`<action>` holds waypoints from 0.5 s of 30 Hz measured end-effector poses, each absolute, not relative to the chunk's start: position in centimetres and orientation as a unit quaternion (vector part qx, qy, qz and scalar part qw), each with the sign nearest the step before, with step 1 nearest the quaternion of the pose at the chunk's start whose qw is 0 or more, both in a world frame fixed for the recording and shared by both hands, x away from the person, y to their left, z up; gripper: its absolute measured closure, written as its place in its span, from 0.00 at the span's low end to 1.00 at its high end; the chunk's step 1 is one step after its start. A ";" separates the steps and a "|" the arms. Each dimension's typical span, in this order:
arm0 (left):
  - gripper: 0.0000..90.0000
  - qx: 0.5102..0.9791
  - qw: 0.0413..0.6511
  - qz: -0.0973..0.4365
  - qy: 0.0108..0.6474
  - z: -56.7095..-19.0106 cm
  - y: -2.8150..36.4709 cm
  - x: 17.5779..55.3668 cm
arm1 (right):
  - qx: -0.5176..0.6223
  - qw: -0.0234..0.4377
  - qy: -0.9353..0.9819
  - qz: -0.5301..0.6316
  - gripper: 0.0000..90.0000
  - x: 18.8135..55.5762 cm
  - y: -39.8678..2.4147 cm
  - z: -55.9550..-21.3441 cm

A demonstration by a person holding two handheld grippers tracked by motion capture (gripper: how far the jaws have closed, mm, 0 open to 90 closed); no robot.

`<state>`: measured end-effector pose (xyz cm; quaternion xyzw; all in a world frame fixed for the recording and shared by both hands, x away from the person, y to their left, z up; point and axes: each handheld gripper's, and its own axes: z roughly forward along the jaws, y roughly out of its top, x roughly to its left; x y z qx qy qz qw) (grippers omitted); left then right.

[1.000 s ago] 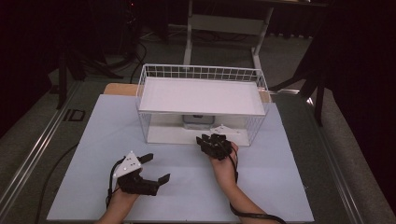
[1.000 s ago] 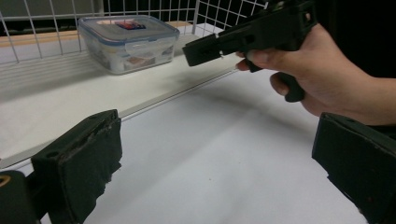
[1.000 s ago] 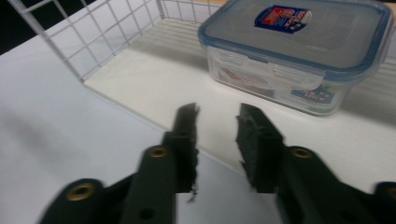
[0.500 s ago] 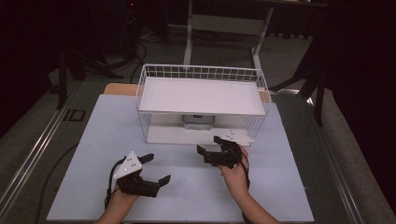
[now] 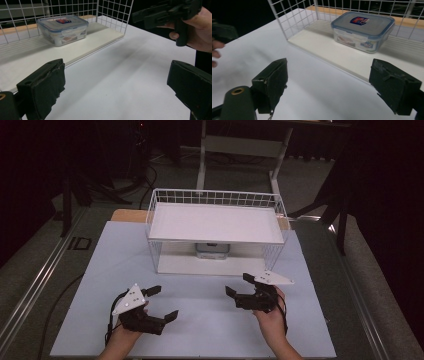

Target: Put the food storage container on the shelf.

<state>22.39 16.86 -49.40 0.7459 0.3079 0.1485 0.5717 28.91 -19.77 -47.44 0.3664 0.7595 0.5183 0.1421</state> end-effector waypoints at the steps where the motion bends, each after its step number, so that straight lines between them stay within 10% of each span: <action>1: 0.03 0.747 0.571 0.148 0.308 -49.5 16.9 22.3 | 0.363 0.139 0.761 0.519 0.17 28.7 -20.0 -47.5; 15: 0.03 0.749 0.573 0.145 0.299 -49.5 18.9 21.3 | 0.349 0.140 0.772 0.513 0.17 25.6 -22.9 -47.6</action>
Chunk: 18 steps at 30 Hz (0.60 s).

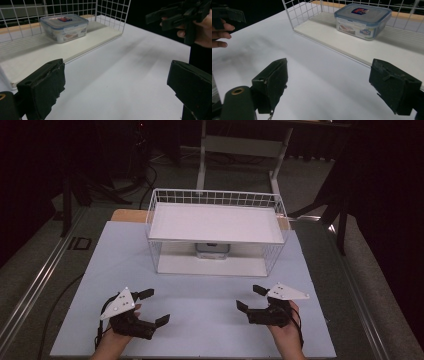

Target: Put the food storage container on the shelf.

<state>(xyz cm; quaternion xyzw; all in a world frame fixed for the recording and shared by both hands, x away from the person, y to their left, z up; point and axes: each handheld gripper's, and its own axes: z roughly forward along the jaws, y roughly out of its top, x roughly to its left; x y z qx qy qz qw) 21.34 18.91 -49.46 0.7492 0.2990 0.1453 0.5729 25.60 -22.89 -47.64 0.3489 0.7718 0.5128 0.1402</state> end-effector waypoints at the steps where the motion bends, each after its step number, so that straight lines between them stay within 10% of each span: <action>1: 0.03 0.749 0.573 0.147 0.297 -49.4 19.1 21.2 | 0.349 0.139 0.772 0.513 0.17 25.5 -23.1 -47.6; 18: 0.03 0.757 0.568 0.143 0.290 -50.6 19.7 20.0 | 0.322 0.147 0.787 0.505 0.17 23.4 -26.1 -48.9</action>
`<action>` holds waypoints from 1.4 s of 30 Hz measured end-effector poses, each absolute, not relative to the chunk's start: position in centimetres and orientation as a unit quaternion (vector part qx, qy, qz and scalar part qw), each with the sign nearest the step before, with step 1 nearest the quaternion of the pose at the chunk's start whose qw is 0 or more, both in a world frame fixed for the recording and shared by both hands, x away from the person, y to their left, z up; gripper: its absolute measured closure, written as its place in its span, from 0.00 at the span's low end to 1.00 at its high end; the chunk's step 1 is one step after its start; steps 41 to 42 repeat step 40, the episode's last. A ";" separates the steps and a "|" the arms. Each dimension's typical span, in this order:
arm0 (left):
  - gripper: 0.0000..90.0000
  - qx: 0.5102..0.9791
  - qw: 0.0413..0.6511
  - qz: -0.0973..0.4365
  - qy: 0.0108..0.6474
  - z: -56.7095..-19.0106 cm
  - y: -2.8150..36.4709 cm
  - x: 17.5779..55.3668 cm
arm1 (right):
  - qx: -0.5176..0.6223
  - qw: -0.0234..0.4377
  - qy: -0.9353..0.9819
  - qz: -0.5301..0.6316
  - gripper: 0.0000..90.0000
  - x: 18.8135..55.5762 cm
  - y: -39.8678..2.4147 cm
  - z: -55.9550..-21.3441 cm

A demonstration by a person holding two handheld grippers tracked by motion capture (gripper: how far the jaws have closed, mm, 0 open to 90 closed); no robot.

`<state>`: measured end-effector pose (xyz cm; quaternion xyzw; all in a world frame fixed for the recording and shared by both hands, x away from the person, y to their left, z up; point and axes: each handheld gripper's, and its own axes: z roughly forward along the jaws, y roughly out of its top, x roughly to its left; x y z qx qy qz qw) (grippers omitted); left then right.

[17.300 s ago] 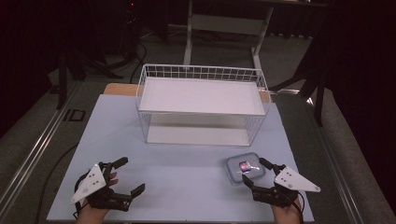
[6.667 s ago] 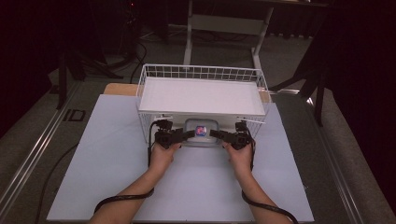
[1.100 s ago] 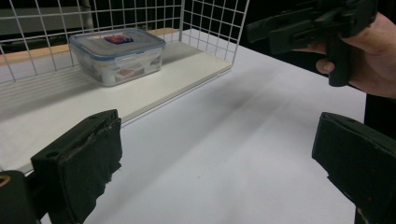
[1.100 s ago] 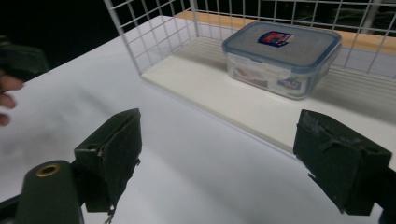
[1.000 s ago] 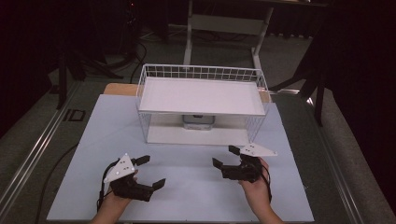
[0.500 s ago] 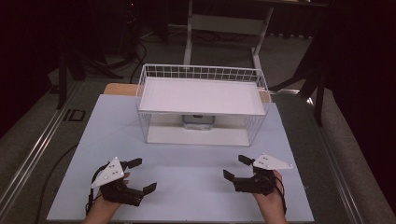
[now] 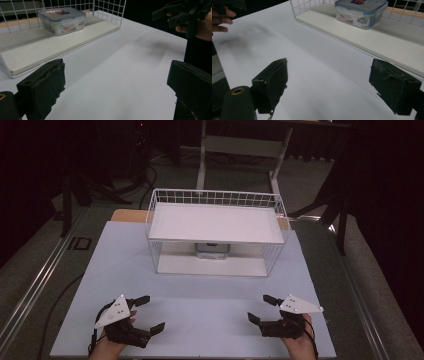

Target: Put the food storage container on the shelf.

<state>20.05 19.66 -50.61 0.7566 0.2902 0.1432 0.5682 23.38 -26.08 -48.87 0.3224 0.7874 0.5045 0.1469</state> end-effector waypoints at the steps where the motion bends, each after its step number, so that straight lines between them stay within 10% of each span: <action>1: 0.03 0.761 0.563 0.148 0.285 -50.6 19.6 20.0 | 0.321 0.145 0.788 0.506 0.17 23.3 -26.1 -49.1; 42: 0.03 0.754 0.570 0.146 0.294 -51.3 20.4 20.5 | 0.319 0.140 0.787 0.510 0.17 24.9 -28.3 -51.4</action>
